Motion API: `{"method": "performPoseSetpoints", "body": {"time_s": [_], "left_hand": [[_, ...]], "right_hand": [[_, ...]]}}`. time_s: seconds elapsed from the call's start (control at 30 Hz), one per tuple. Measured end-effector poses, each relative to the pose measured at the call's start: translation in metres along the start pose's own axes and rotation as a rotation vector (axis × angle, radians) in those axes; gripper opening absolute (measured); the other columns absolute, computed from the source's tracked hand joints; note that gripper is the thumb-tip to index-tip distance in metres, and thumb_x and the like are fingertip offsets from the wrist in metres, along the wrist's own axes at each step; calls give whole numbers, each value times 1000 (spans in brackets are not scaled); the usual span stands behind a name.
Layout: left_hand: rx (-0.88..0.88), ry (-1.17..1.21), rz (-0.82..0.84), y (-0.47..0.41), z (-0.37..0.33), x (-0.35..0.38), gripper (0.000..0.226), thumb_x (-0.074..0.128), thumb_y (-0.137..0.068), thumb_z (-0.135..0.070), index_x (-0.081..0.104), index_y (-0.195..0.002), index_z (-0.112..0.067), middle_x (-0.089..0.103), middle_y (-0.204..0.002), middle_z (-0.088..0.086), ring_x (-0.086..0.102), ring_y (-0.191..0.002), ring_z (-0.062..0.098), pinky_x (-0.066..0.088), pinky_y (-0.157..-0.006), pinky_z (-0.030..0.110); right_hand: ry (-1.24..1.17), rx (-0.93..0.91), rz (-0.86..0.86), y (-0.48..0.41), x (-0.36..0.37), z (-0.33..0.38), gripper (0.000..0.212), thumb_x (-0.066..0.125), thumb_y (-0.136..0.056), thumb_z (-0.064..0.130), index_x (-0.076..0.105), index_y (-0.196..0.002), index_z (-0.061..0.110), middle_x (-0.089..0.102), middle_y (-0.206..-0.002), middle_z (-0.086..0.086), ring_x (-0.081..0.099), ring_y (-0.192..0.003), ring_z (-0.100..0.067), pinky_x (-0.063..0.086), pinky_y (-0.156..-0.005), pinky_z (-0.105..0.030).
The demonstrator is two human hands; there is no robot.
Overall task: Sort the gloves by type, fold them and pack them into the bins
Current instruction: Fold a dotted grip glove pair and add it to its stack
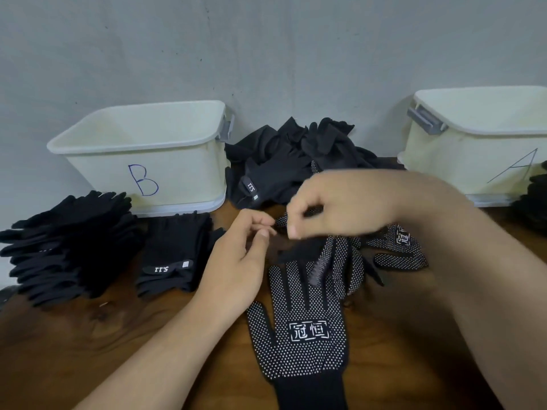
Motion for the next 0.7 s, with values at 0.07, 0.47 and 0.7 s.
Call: {"method": "performPoseSetpoints", "body": {"time_s": [0.07,0.47,0.7], "left_hand": [[81,48,-16,0,-4,-1,27,51,-109,-11,64,-118,-33,71,-109,-19,68,-108,6,51,-98,28],[377,-252,402,13,-23,-1,67,50,-84,20,60,-125,-32,55,-125,-16,57,-119,20,48,-99,36],[345,-303,663,21,-27,-5,46,76,-80,-2,76,-108,-39,47,-144,-24,30,-151,11,20,-119,15]], "right_hand": [[-117,-56,-125,11,-19,5,22,63,-104,43,78,-92,31,77,-94,14,71,-89,-10,54,-93,-43],[-85,32,-48,25,-20,6,18,69,-103,31,79,-88,32,79,-91,19,68,-82,4,44,-78,-17],[-49,74,-19,22,-14,6,18,69,-102,30,79,-86,30,77,-84,21,62,-71,6,42,-73,-20]]}}
Point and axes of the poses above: each hand's wrist, its own y-axis away from the middle knuckle, its own x-axis out of the palm, z = x × y, the point moved 4 cm from there along -y, towards the middle knuckle
